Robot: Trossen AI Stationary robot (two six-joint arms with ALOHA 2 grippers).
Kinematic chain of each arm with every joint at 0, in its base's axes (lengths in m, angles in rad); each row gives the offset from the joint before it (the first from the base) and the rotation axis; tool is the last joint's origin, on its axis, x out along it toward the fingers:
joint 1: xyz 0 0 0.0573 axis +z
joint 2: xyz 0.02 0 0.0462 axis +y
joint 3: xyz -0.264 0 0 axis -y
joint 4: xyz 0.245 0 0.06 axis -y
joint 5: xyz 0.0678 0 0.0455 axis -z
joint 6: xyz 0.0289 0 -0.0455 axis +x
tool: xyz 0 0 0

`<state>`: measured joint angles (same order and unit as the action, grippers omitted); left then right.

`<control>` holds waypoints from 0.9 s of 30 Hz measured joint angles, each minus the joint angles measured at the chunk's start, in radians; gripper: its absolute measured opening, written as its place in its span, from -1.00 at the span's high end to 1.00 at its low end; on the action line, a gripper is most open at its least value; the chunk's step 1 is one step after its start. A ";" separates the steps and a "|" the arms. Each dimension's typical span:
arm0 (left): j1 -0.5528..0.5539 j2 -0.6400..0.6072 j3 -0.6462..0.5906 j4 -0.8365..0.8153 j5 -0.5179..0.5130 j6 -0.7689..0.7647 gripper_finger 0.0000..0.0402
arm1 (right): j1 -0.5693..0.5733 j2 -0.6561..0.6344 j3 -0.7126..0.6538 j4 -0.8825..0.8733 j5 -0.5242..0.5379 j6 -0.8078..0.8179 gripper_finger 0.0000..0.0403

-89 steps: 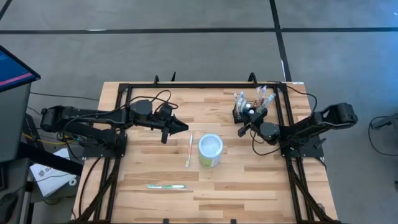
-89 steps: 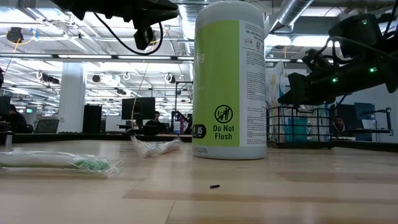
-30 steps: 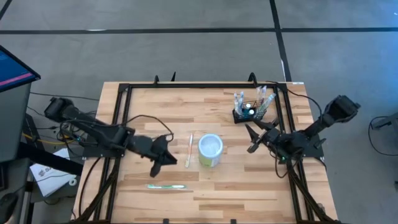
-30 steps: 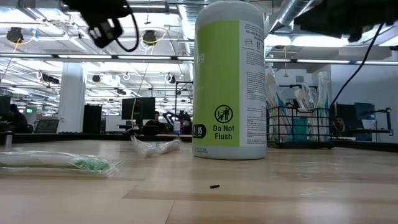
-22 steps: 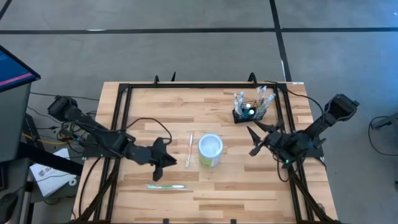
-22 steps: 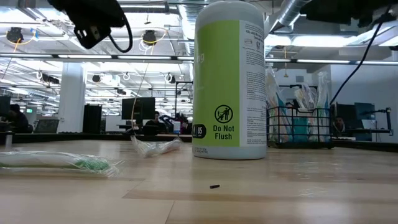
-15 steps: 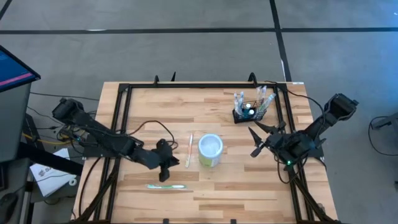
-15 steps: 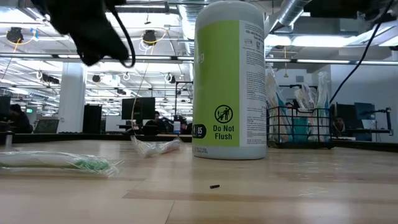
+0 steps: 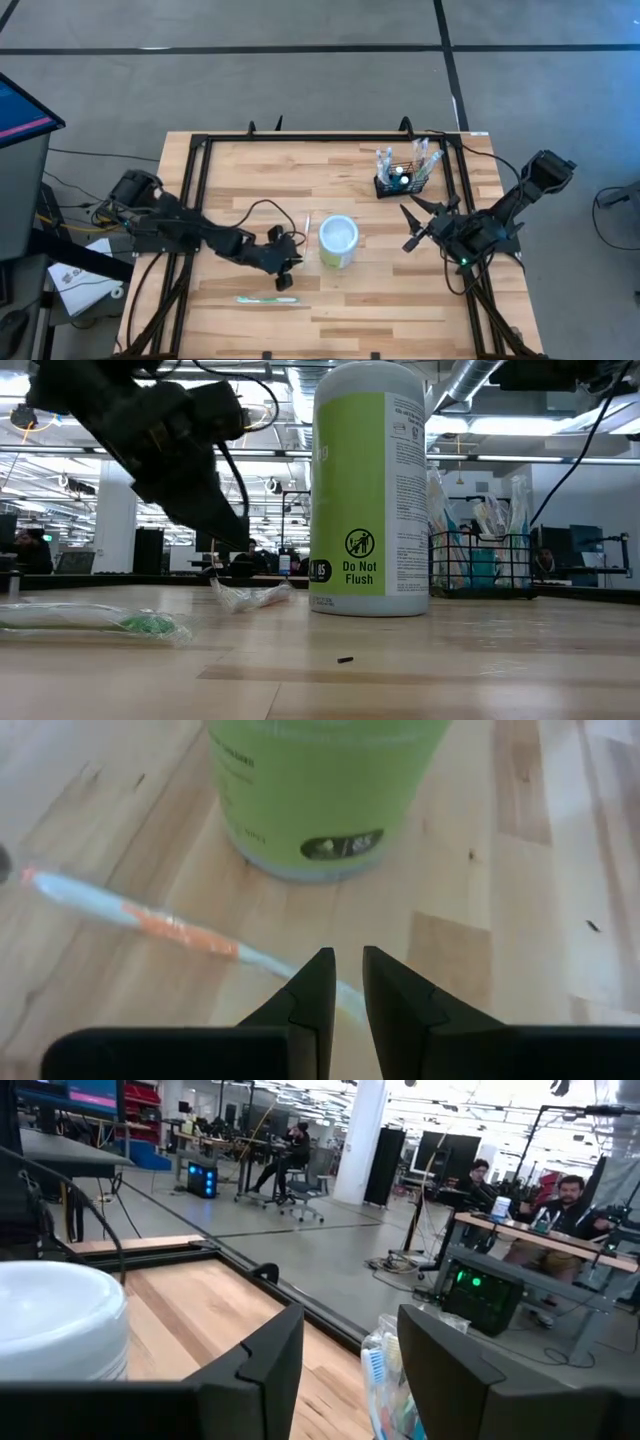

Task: Pick & Place toothbrushing station
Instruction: Put the orange toothbrush into the wire organizer

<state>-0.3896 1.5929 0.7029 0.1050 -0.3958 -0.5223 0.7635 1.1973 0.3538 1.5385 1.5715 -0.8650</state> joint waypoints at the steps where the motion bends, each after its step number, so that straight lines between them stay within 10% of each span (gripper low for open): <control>1: 0.010 0.010 0.000 0.021 0.000 0.017 0.76 | 0.000 0.000 0.000 -0.003 0.000 0.000 0.23; 27: 0.175 0.187 0.000 0.162 0.001 0.130 0.76 | 0.000 0.000 -0.001 -0.046 0.000 0.020 0.23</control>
<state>-0.2150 1.7795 0.7033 0.2665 -0.3946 -0.3923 0.7635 1.1976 0.3531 1.4921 1.5711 -0.8448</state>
